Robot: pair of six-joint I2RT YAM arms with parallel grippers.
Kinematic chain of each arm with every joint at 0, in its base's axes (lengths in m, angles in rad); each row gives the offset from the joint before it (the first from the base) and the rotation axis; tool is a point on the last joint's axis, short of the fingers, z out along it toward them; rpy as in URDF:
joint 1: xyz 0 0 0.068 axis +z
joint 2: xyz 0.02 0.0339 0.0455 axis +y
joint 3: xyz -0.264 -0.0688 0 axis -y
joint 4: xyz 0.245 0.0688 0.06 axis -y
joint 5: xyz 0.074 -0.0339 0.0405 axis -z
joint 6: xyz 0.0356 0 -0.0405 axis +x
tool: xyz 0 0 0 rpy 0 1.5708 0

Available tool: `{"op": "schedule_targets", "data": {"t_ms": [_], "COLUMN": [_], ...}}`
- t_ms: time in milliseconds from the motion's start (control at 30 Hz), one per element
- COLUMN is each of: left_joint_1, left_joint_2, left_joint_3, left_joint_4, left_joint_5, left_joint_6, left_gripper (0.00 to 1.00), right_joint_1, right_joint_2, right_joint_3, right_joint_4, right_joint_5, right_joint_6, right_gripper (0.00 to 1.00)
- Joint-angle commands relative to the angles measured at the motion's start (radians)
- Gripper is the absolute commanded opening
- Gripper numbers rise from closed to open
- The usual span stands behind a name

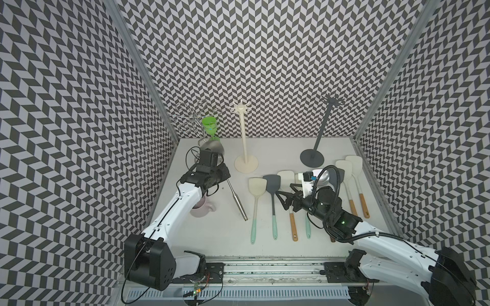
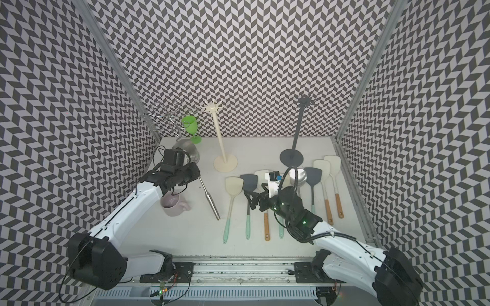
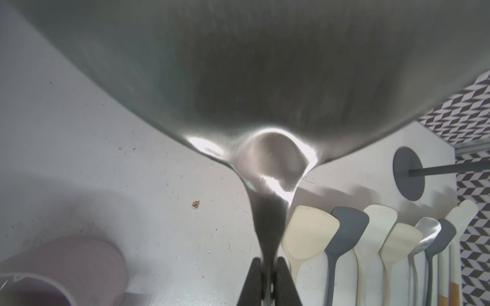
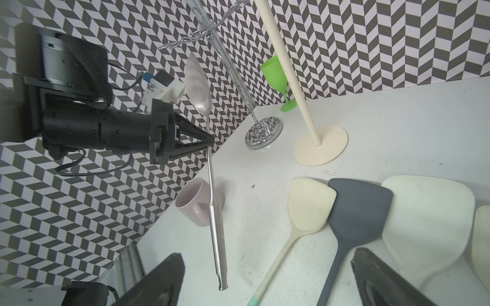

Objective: Take the spatula off the kitchen utensil rack
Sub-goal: Place the spatula at the center of the board.

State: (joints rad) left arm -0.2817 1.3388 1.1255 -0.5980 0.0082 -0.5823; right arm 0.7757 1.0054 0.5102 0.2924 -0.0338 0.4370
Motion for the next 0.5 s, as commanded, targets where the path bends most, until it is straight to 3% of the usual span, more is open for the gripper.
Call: {"op": "schedule_targets", "data": {"t_ms": [0,267,467], "left_joint_1": [-0.045,-0.114,-0.155], "left_joint_2": [0.035,0.133,0.21], "left_joint_3": [0.069,0.075,0.058], "left_joint_4": [-0.042,-0.103,-0.111], "left_joint_5": [-0.093,-0.086,-0.078], "left_joint_6": [0.12,0.236,0.256], "left_gripper": [0.0,0.0,0.0], "right_joint_1": [-0.001,-0.016,-0.035], "right_joint_2": [-0.037,-0.137,-0.157], "right_joint_3": [-0.018,-0.076,-0.094], "right_joint_4": [0.054,0.029,0.021], "right_joint_5": [0.034,0.092,0.088], "right_joint_6": [0.013,0.01,0.01], "right_gripper": [1.0,1.0,1.0]}}
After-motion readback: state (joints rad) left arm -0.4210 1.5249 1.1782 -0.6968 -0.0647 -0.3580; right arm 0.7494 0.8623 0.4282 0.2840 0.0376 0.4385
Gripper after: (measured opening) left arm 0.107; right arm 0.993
